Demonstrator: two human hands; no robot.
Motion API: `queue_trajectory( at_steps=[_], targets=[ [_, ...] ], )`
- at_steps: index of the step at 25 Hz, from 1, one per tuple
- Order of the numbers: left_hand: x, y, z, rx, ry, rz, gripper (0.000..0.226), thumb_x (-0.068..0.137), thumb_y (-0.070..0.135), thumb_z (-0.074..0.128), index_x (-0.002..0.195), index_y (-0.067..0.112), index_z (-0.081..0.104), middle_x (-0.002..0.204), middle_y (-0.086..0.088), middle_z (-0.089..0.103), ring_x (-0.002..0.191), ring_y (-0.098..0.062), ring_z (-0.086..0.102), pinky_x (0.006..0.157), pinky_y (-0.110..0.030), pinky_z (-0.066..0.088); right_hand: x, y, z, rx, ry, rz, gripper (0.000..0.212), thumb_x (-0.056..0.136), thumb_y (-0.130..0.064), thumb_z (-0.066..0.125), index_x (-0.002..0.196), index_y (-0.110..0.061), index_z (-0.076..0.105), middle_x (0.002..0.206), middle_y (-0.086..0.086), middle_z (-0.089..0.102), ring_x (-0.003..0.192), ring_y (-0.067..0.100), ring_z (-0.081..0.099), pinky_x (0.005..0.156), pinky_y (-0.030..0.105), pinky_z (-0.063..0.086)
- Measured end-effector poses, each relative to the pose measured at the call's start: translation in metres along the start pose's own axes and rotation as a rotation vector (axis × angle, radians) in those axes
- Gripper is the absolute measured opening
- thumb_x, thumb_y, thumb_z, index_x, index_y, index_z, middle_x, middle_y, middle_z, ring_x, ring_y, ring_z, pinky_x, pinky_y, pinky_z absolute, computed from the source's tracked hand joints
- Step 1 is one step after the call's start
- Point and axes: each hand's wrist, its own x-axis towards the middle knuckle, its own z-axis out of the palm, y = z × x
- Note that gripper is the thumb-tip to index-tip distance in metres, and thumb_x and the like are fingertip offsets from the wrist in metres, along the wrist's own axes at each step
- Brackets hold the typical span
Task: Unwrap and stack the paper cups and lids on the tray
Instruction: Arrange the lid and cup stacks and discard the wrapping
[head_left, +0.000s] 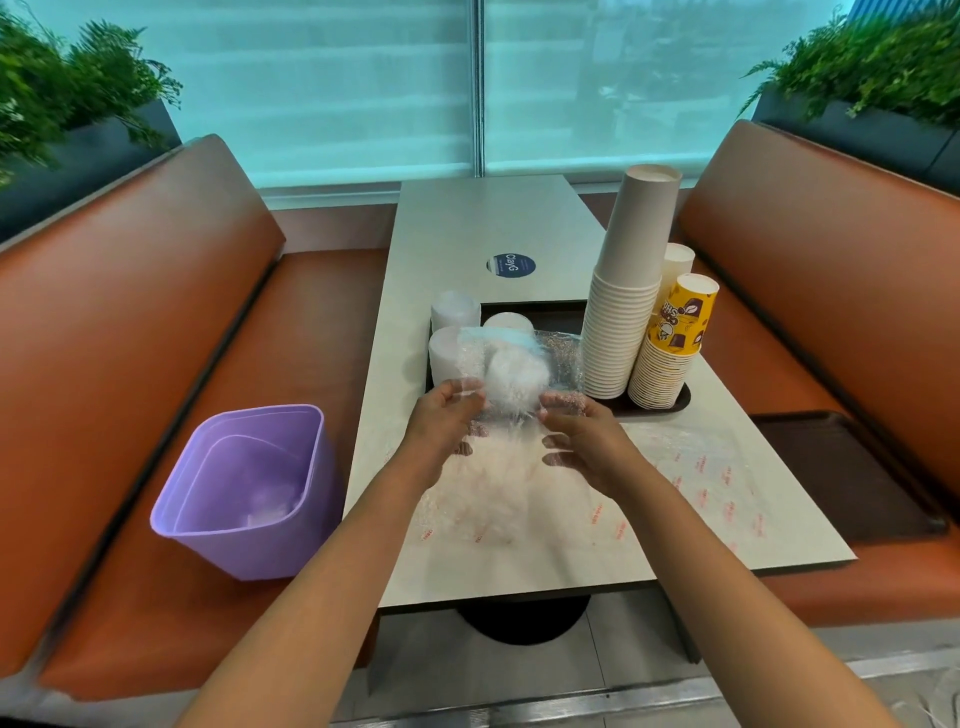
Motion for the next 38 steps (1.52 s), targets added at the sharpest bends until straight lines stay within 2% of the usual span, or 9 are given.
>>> queue_trajectory(
  at_steps=[11, 16, 19, 22, 25, 28, 32, 36, 38],
  targets=[
    [0.011, 0.02, -0.01, -0.05, 0.052, 0.019, 0.015, 0.093, 0.023, 0.057, 0.081, 0.017, 0.065, 0.07, 0.004, 0.061, 0.046, -0.007, 0.05, 0.049, -0.02, 0.04, 0.009, -0.012, -0.014, -0.312, 0.211, -0.265, 0.019, 0.093, -0.021, 0.059, 0.087, -0.005, 0.067, 0.079, 0.005, 0.061, 0.072, 0.015, 0.056, 0.06, 0.028, 0.05],
    [0.011, 0.028, -0.002, -0.019, 0.071, 0.057, 0.023, 0.096, 0.031, 0.052, 0.078, 0.025, 0.067, 0.077, 0.007, 0.061, 0.065, -0.01, 0.051, 0.058, -0.024, 0.04, 0.012, -0.004, -0.019, -0.53, 0.265, -0.412, 0.014, 0.081, -0.026, 0.074, 0.083, -0.012, 0.072, 0.143, -0.005, 0.04, 0.122, 0.014, 0.047, 0.096, 0.029, 0.04],
    [0.011, 0.032, -0.001, 0.051, 0.166, 0.131, 0.027, 0.093, 0.032, 0.057, 0.069, 0.025, 0.067, 0.094, 0.001, 0.062, 0.076, -0.011, 0.05, 0.067, -0.023, 0.039, 0.005, -0.006, -0.022, -0.493, 0.178, -0.675, 0.013, 0.078, -0.021, 0.073, 0.066, -0.016, 0.074, 0.146, -0.028, 0.027, 0.14, 0.004, 0.025, 0.108, 0.024, 0.029],
    [0.007, 0.039, -0.001, 0.018, 0.171, 0.218, 0.028, 0.091, 0.027, 0.059, 0.065, 0.021, 0.066, 0.122, 0.007, 0.048, 0.108, -0.005, 0.044, 0.088, -0.019, 0.029, -0.008, -0.022, -0.016, -0.302, 0.049, -0.639, 0.026, 0.077, -0.02, 0.063, 0.055, -0.031, 0.071, 0.127, -0.016, 0.055, 0.12, -0.006, 0.048, 0.088, 0.005, 0.041],
    [0.005, 0.04, -0.001, -0.154, 0.007, 0.262, 0.041, 0.092, 0.035, 0.056, 0.056, 0.023, 0.07, 0.11, 0.01, 0.063, 0.109, -0.007, 0.055, 0.084, -0.016, 0.036, -0.009, -0.032, -0.012, -0.159, 0.133, -0.584, 0.023, 0.086, -0.016, 0.065, 0.065, -0.021, 0.071, 0.078, 0.001, 0.067, 0.073, 0.003, 0.061, 0.068, 0.018, 0.046],
    [0.005, 0.034, -0.005, -0.168, -0.186, 0.274, 0.048, 0.061, 0.071, 0.067, 0.079, 0.027, 0.075, 0.096, 0.009, 0.072, 0.094, -0.012, 0.066, 0.072, -0.014, 0.05, -0.006, -0.036, -0.008, 0.005, 0.256, -0.47, 0.023, 0.093, -0.017, 0.056, 0.073, -0.013, 0.067, 0.074, 0.021, 0.065, 0.07, 0.022, 0.064, 0.068, 0.032, 0.052],
    [0.003, 0.024, 0.0, -0.06, -0.247, 0.237, 0.017, 0.079, 0.017, 0.071, 0.094, 0.022, 0.065, 0.099, 0.003, 0.068, 0.084, -0.011, 0.066, 0.059, -0.012, 0.049, 0.004, -0.031, -0.013, 0.16, 0.314, -0.328, 0.019, 0.093, -0.026, 0.058, 0.079, -0.017, 0.068, 0.102, 0.027, 0.063, 0.108, 0.048, 0.055, 0.096, 0.06, 0.044],
    [0.01, 0.032, -0.003, 0.103, -0.077, 0.277, 0.018, 0.085, 0.002, 0.065, 0.083, 0.02, 0.064, 0.089, -0.001, 0.065, 0.071, -0.011, 0.059, 0.061, -0.011, 0.047, 0.006, -0.033, -0.025, -0.033, 0.566, -0.358, 0.036, 0.084, -0.033, 0.068, 0.102, -0.012, 0.044, 0.114, 0.014, 0.054, 0.107, 0.025, 0.053, 0.086, 0.039, 0.045],
    [0.012, 0.039, -0.005, 0.343, -0.103, 0.352, 0.019, 0.085, 0.007, 0.066, 0.08, 0.025, 0.065, 0.087, 0.004, 0.065, 0.072, -0.007, 0.058, 0.067, -0.012, 0.047, 0.002, -0.042, -0.026, -0.286, 0.464, -0.455, 0.052, 0.082, -0.028, 0.071, 0.122, -0.015, 0.041, 0.129, 0.005, 0.048, 0.119, 0.019, 0.045, 0.089, 0.028, 0.038]
  ],
)
